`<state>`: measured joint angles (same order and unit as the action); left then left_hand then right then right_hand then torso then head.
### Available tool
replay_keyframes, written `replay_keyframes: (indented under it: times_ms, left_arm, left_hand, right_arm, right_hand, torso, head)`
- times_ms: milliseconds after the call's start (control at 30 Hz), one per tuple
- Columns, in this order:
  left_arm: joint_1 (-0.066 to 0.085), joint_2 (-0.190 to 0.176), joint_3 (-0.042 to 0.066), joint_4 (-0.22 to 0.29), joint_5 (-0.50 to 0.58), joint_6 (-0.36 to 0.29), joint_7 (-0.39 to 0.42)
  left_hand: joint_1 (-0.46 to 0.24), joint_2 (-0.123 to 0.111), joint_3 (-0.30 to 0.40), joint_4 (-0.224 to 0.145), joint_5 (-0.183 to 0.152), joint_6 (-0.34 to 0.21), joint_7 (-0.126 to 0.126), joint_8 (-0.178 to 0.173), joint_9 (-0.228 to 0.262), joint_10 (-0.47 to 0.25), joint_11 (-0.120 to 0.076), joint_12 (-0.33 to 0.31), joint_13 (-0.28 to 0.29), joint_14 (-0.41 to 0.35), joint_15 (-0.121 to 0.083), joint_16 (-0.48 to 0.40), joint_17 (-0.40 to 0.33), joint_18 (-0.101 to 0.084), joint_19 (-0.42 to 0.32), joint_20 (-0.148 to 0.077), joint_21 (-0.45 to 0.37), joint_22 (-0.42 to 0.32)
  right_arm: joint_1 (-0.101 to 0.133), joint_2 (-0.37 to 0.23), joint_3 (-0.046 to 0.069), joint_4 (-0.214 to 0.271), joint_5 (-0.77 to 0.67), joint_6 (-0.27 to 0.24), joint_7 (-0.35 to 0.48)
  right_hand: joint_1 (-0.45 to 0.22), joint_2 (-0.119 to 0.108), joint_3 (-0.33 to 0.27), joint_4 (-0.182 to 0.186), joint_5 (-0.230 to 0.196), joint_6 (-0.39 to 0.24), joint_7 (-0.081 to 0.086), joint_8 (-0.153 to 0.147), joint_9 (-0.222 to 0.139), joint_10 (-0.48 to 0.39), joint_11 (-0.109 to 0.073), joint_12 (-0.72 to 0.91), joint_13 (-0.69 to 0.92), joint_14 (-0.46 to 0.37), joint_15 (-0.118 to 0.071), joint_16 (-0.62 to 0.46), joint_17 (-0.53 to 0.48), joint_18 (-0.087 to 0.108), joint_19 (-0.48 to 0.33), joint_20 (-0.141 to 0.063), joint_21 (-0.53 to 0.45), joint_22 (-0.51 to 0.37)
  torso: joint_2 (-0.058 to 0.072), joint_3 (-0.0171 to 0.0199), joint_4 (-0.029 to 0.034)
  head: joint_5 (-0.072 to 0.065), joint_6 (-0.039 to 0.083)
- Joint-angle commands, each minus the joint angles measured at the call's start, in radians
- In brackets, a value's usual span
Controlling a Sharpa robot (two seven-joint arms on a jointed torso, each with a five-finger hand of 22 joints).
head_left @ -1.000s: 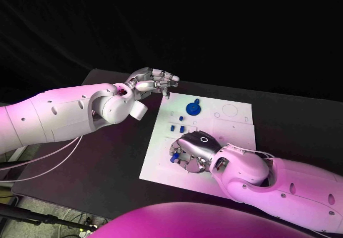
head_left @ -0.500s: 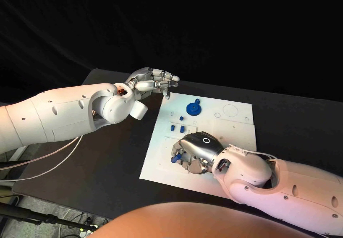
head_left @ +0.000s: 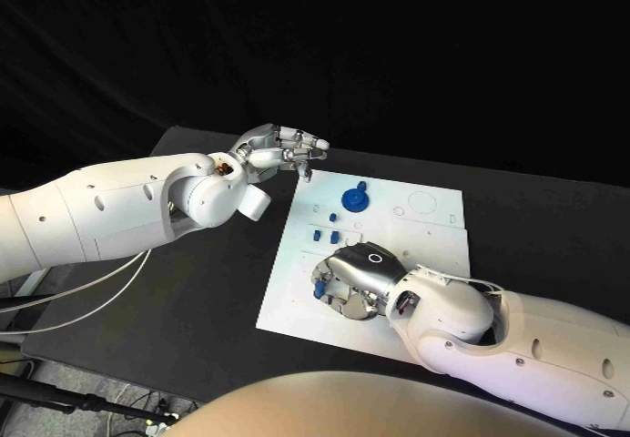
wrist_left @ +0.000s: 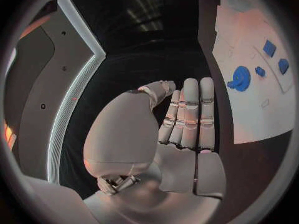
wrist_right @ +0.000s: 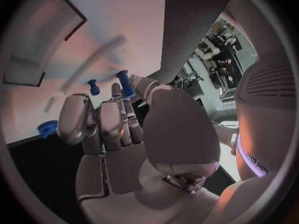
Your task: Assemble the parts on the task board
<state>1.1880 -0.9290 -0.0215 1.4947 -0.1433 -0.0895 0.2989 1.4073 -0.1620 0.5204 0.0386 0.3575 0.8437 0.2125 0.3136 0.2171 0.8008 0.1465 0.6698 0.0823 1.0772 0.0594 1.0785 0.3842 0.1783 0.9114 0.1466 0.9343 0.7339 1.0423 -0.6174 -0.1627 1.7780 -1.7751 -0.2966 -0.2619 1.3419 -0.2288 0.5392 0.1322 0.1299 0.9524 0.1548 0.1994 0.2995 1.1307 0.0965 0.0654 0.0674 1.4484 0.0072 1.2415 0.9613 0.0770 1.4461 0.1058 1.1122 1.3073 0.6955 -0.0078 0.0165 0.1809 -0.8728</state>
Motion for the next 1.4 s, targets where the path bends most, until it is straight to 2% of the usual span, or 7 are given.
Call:
replay_keyframes:
  times_ms: [33,467,633,867,1000,1233,1400]
  left_arm:
    - [0.001,0.000,0.001,0.003,0.002,0.015,0.005]
    - [0.001,-0.002,0.001,0.004,0.002,0.016,0.004]
    - [0.001,-0.003,0.001,0.005,0.002,0.017,0.005]
    - [0.001,-0.007,0.000,0.007,0.002,0.017,0.004]
    - [0.001,-0.012,-0.002,0.008,0.002,0.014,0.004]
    - [0.000,-0.014,-0.008,0.007,0.002,0.016,0.004]
    - [0.000,-0.012,-0.011,0.006,0.002,0.017,0.005]
  left_hand:
    - [-0.004,0.008,0.000,-0.005,0.005,0.004,0.000,-0.006,0.001,-0.004,-0.003,0.006,-0.001,-0.004,-0.001,-0.004,-0.001,0.007,-0.001,0.004,0.005,0.001]
    - [-0.004,0.008,0.000,-0.005,0.005,0.004,0.000,-0.006,0.001,-0.004,-0.003,0.006,-0.001,-0.004,-0.001,-0.004,-0.001,0.007,-0.001,0.004,0.005,0.001]
    - [-0.004,0.008,0.000,-0.005,0.005,0.004,0.000,-0.006,0.001,-0.004,-0.003,0.006,-0.001,-0.004,-0.001,-0.004,-0.001,0.007,-0.001,0.004,0.005,0.001]
    - [-0.005,0.010,0.001,-0.005,0.005,0.005,0.000,-0.007,0.002,-0.005,-0.003,0.007,-0.002,-0.005,-0.001,-0.004,-0.002,0.007,-0.002,0.004,0.005,0.002]
    - [-0.005,0.010,0.001,-0.005,0.005,0.005,0.000,-0.007,0.002,-0.005,-0.003,0.007,-0.002,-0.005,-0.001,-0.004,-0.002,0.007,-0.002,0.004,0.005,0.002]
    - [-0.005,0.010,0.001,-0.005,0.005,0.005,0.000,-0.007,0.002,-0.005,-0.003,0.007,-0.002,-0.005,-0.001,-0.004,-0.002,0.007,-0.002,0.004,0.005,0.002]
    - [-0.005,0.010,0.001,-0.005,0.005,0.005,0.000,-0.007,0.002,-0.005,-0.003,0.007,-0.002,-0.005,-0.001,-0.004,-0.002,0.007,-0.002,0.004,0.005,0.002]
  right_arm:
    - [-0.001,0.002,0.000,0.000,-0.013,0.016,-0.003]
    - [0.000,-0.027,0.000,0.014,-0.006,-0.093,0.018]
    - [0.007,-0.072,0.002,0.042,0.045,-0.195,0.061]
    - [0.066,-0.215,0.009,0.099,0.297,-0.201,0.118]
    - [0.101,-0.309,0.009,0.123,0.500,-0.157,0.138]
    - [0.122,-0.469,0.009,0.168,0.673,-0.104,0.144]
    - [0.126,-0.562,0.007,0.191,0.651,-0.025,0.065]
  right_hand:
    - [-0.002,-0.005,-0.008,-0.001,-0.003,-0.009,-0.003,-0.005,-0.002,-0.009,-0.001,0.003,0.001,-0.004,0.003,-0.007,-0.003,0.003,-0.006,0.002,-0.007,0.155]
    - [-0.005,-0.012,-0.057,-0.001,-0.006,-0.059,-0.004,-0.035,-0.013,-0.100,0.010,0.018,0.003,-0.038,0.012,-0.056,-0.079,0.020,-0.044,0.009,-0.119,0.128]
    - [0.035,0.012,-0.207,0.023,0.005,-0.127,-0.014,-0.074,-0.026,-0.203,0.023,0.080,0.009,-0.088,0.023,-0.138,-0.192,0.046,-0.094,0.022,-0.297,0.073]
    - [0.058,0.045,-0.279,0.073,0.014,-0.100,0.017,-0.065,-0.022,-0.141,0.005,0.194,0.023,-0.062,0.007,-0.126,-0.174,0.040,-0.065,0.009,-0.264,0.076]
    - [0.067,0.057,-0.274,0.090,0.021,-0.041,0.025,-0.035,-0.014,-0.098,0.011,0.231,0.026,-0.048,0.013,-0.108,-0.149,0.033,-0.050,0.012,-0.229,0.087]
    - [0.079,0.051,-0.256,0.118,0.026,0.019,-0.007,0.017,-0.004,0.055,-0.032,0.355,0.083,-0.025,-0.021,-0.082,-0.109,0.023,-0.024,-0.014,-0.157,0.112]
    - [0.002,0.050,-0.371,0.155,0.076,-0.015,-0.037,0.174,0.099,-0.027,-0.059,0.854,0.539,0.042,-0.042,0.102,0.187,-0.010,0.032,-0.038,0.056,0.176]
  torso:
    - [0.001,-0.0003,0.0003]
    - [0.000,0.0008,-0.0005]
    - [-0.001,0.0011,-0.0006]
    - [-0.003,-0.0018,0.0007]
    - [-0.006,-0.0009,-0.0069]
    - [-0.013,0.0021,-0.0151]
    - [-0.017,0.0027,-0.0176]
  head:
    - [0.000,0.000]
    - [-0.001,0.000]
    - [-0.008,0.000]
    - [-0.064,0.021]
    - [-0.089,0.033]
    - [-0.148,0.044]
    - [-0.187,0.044]
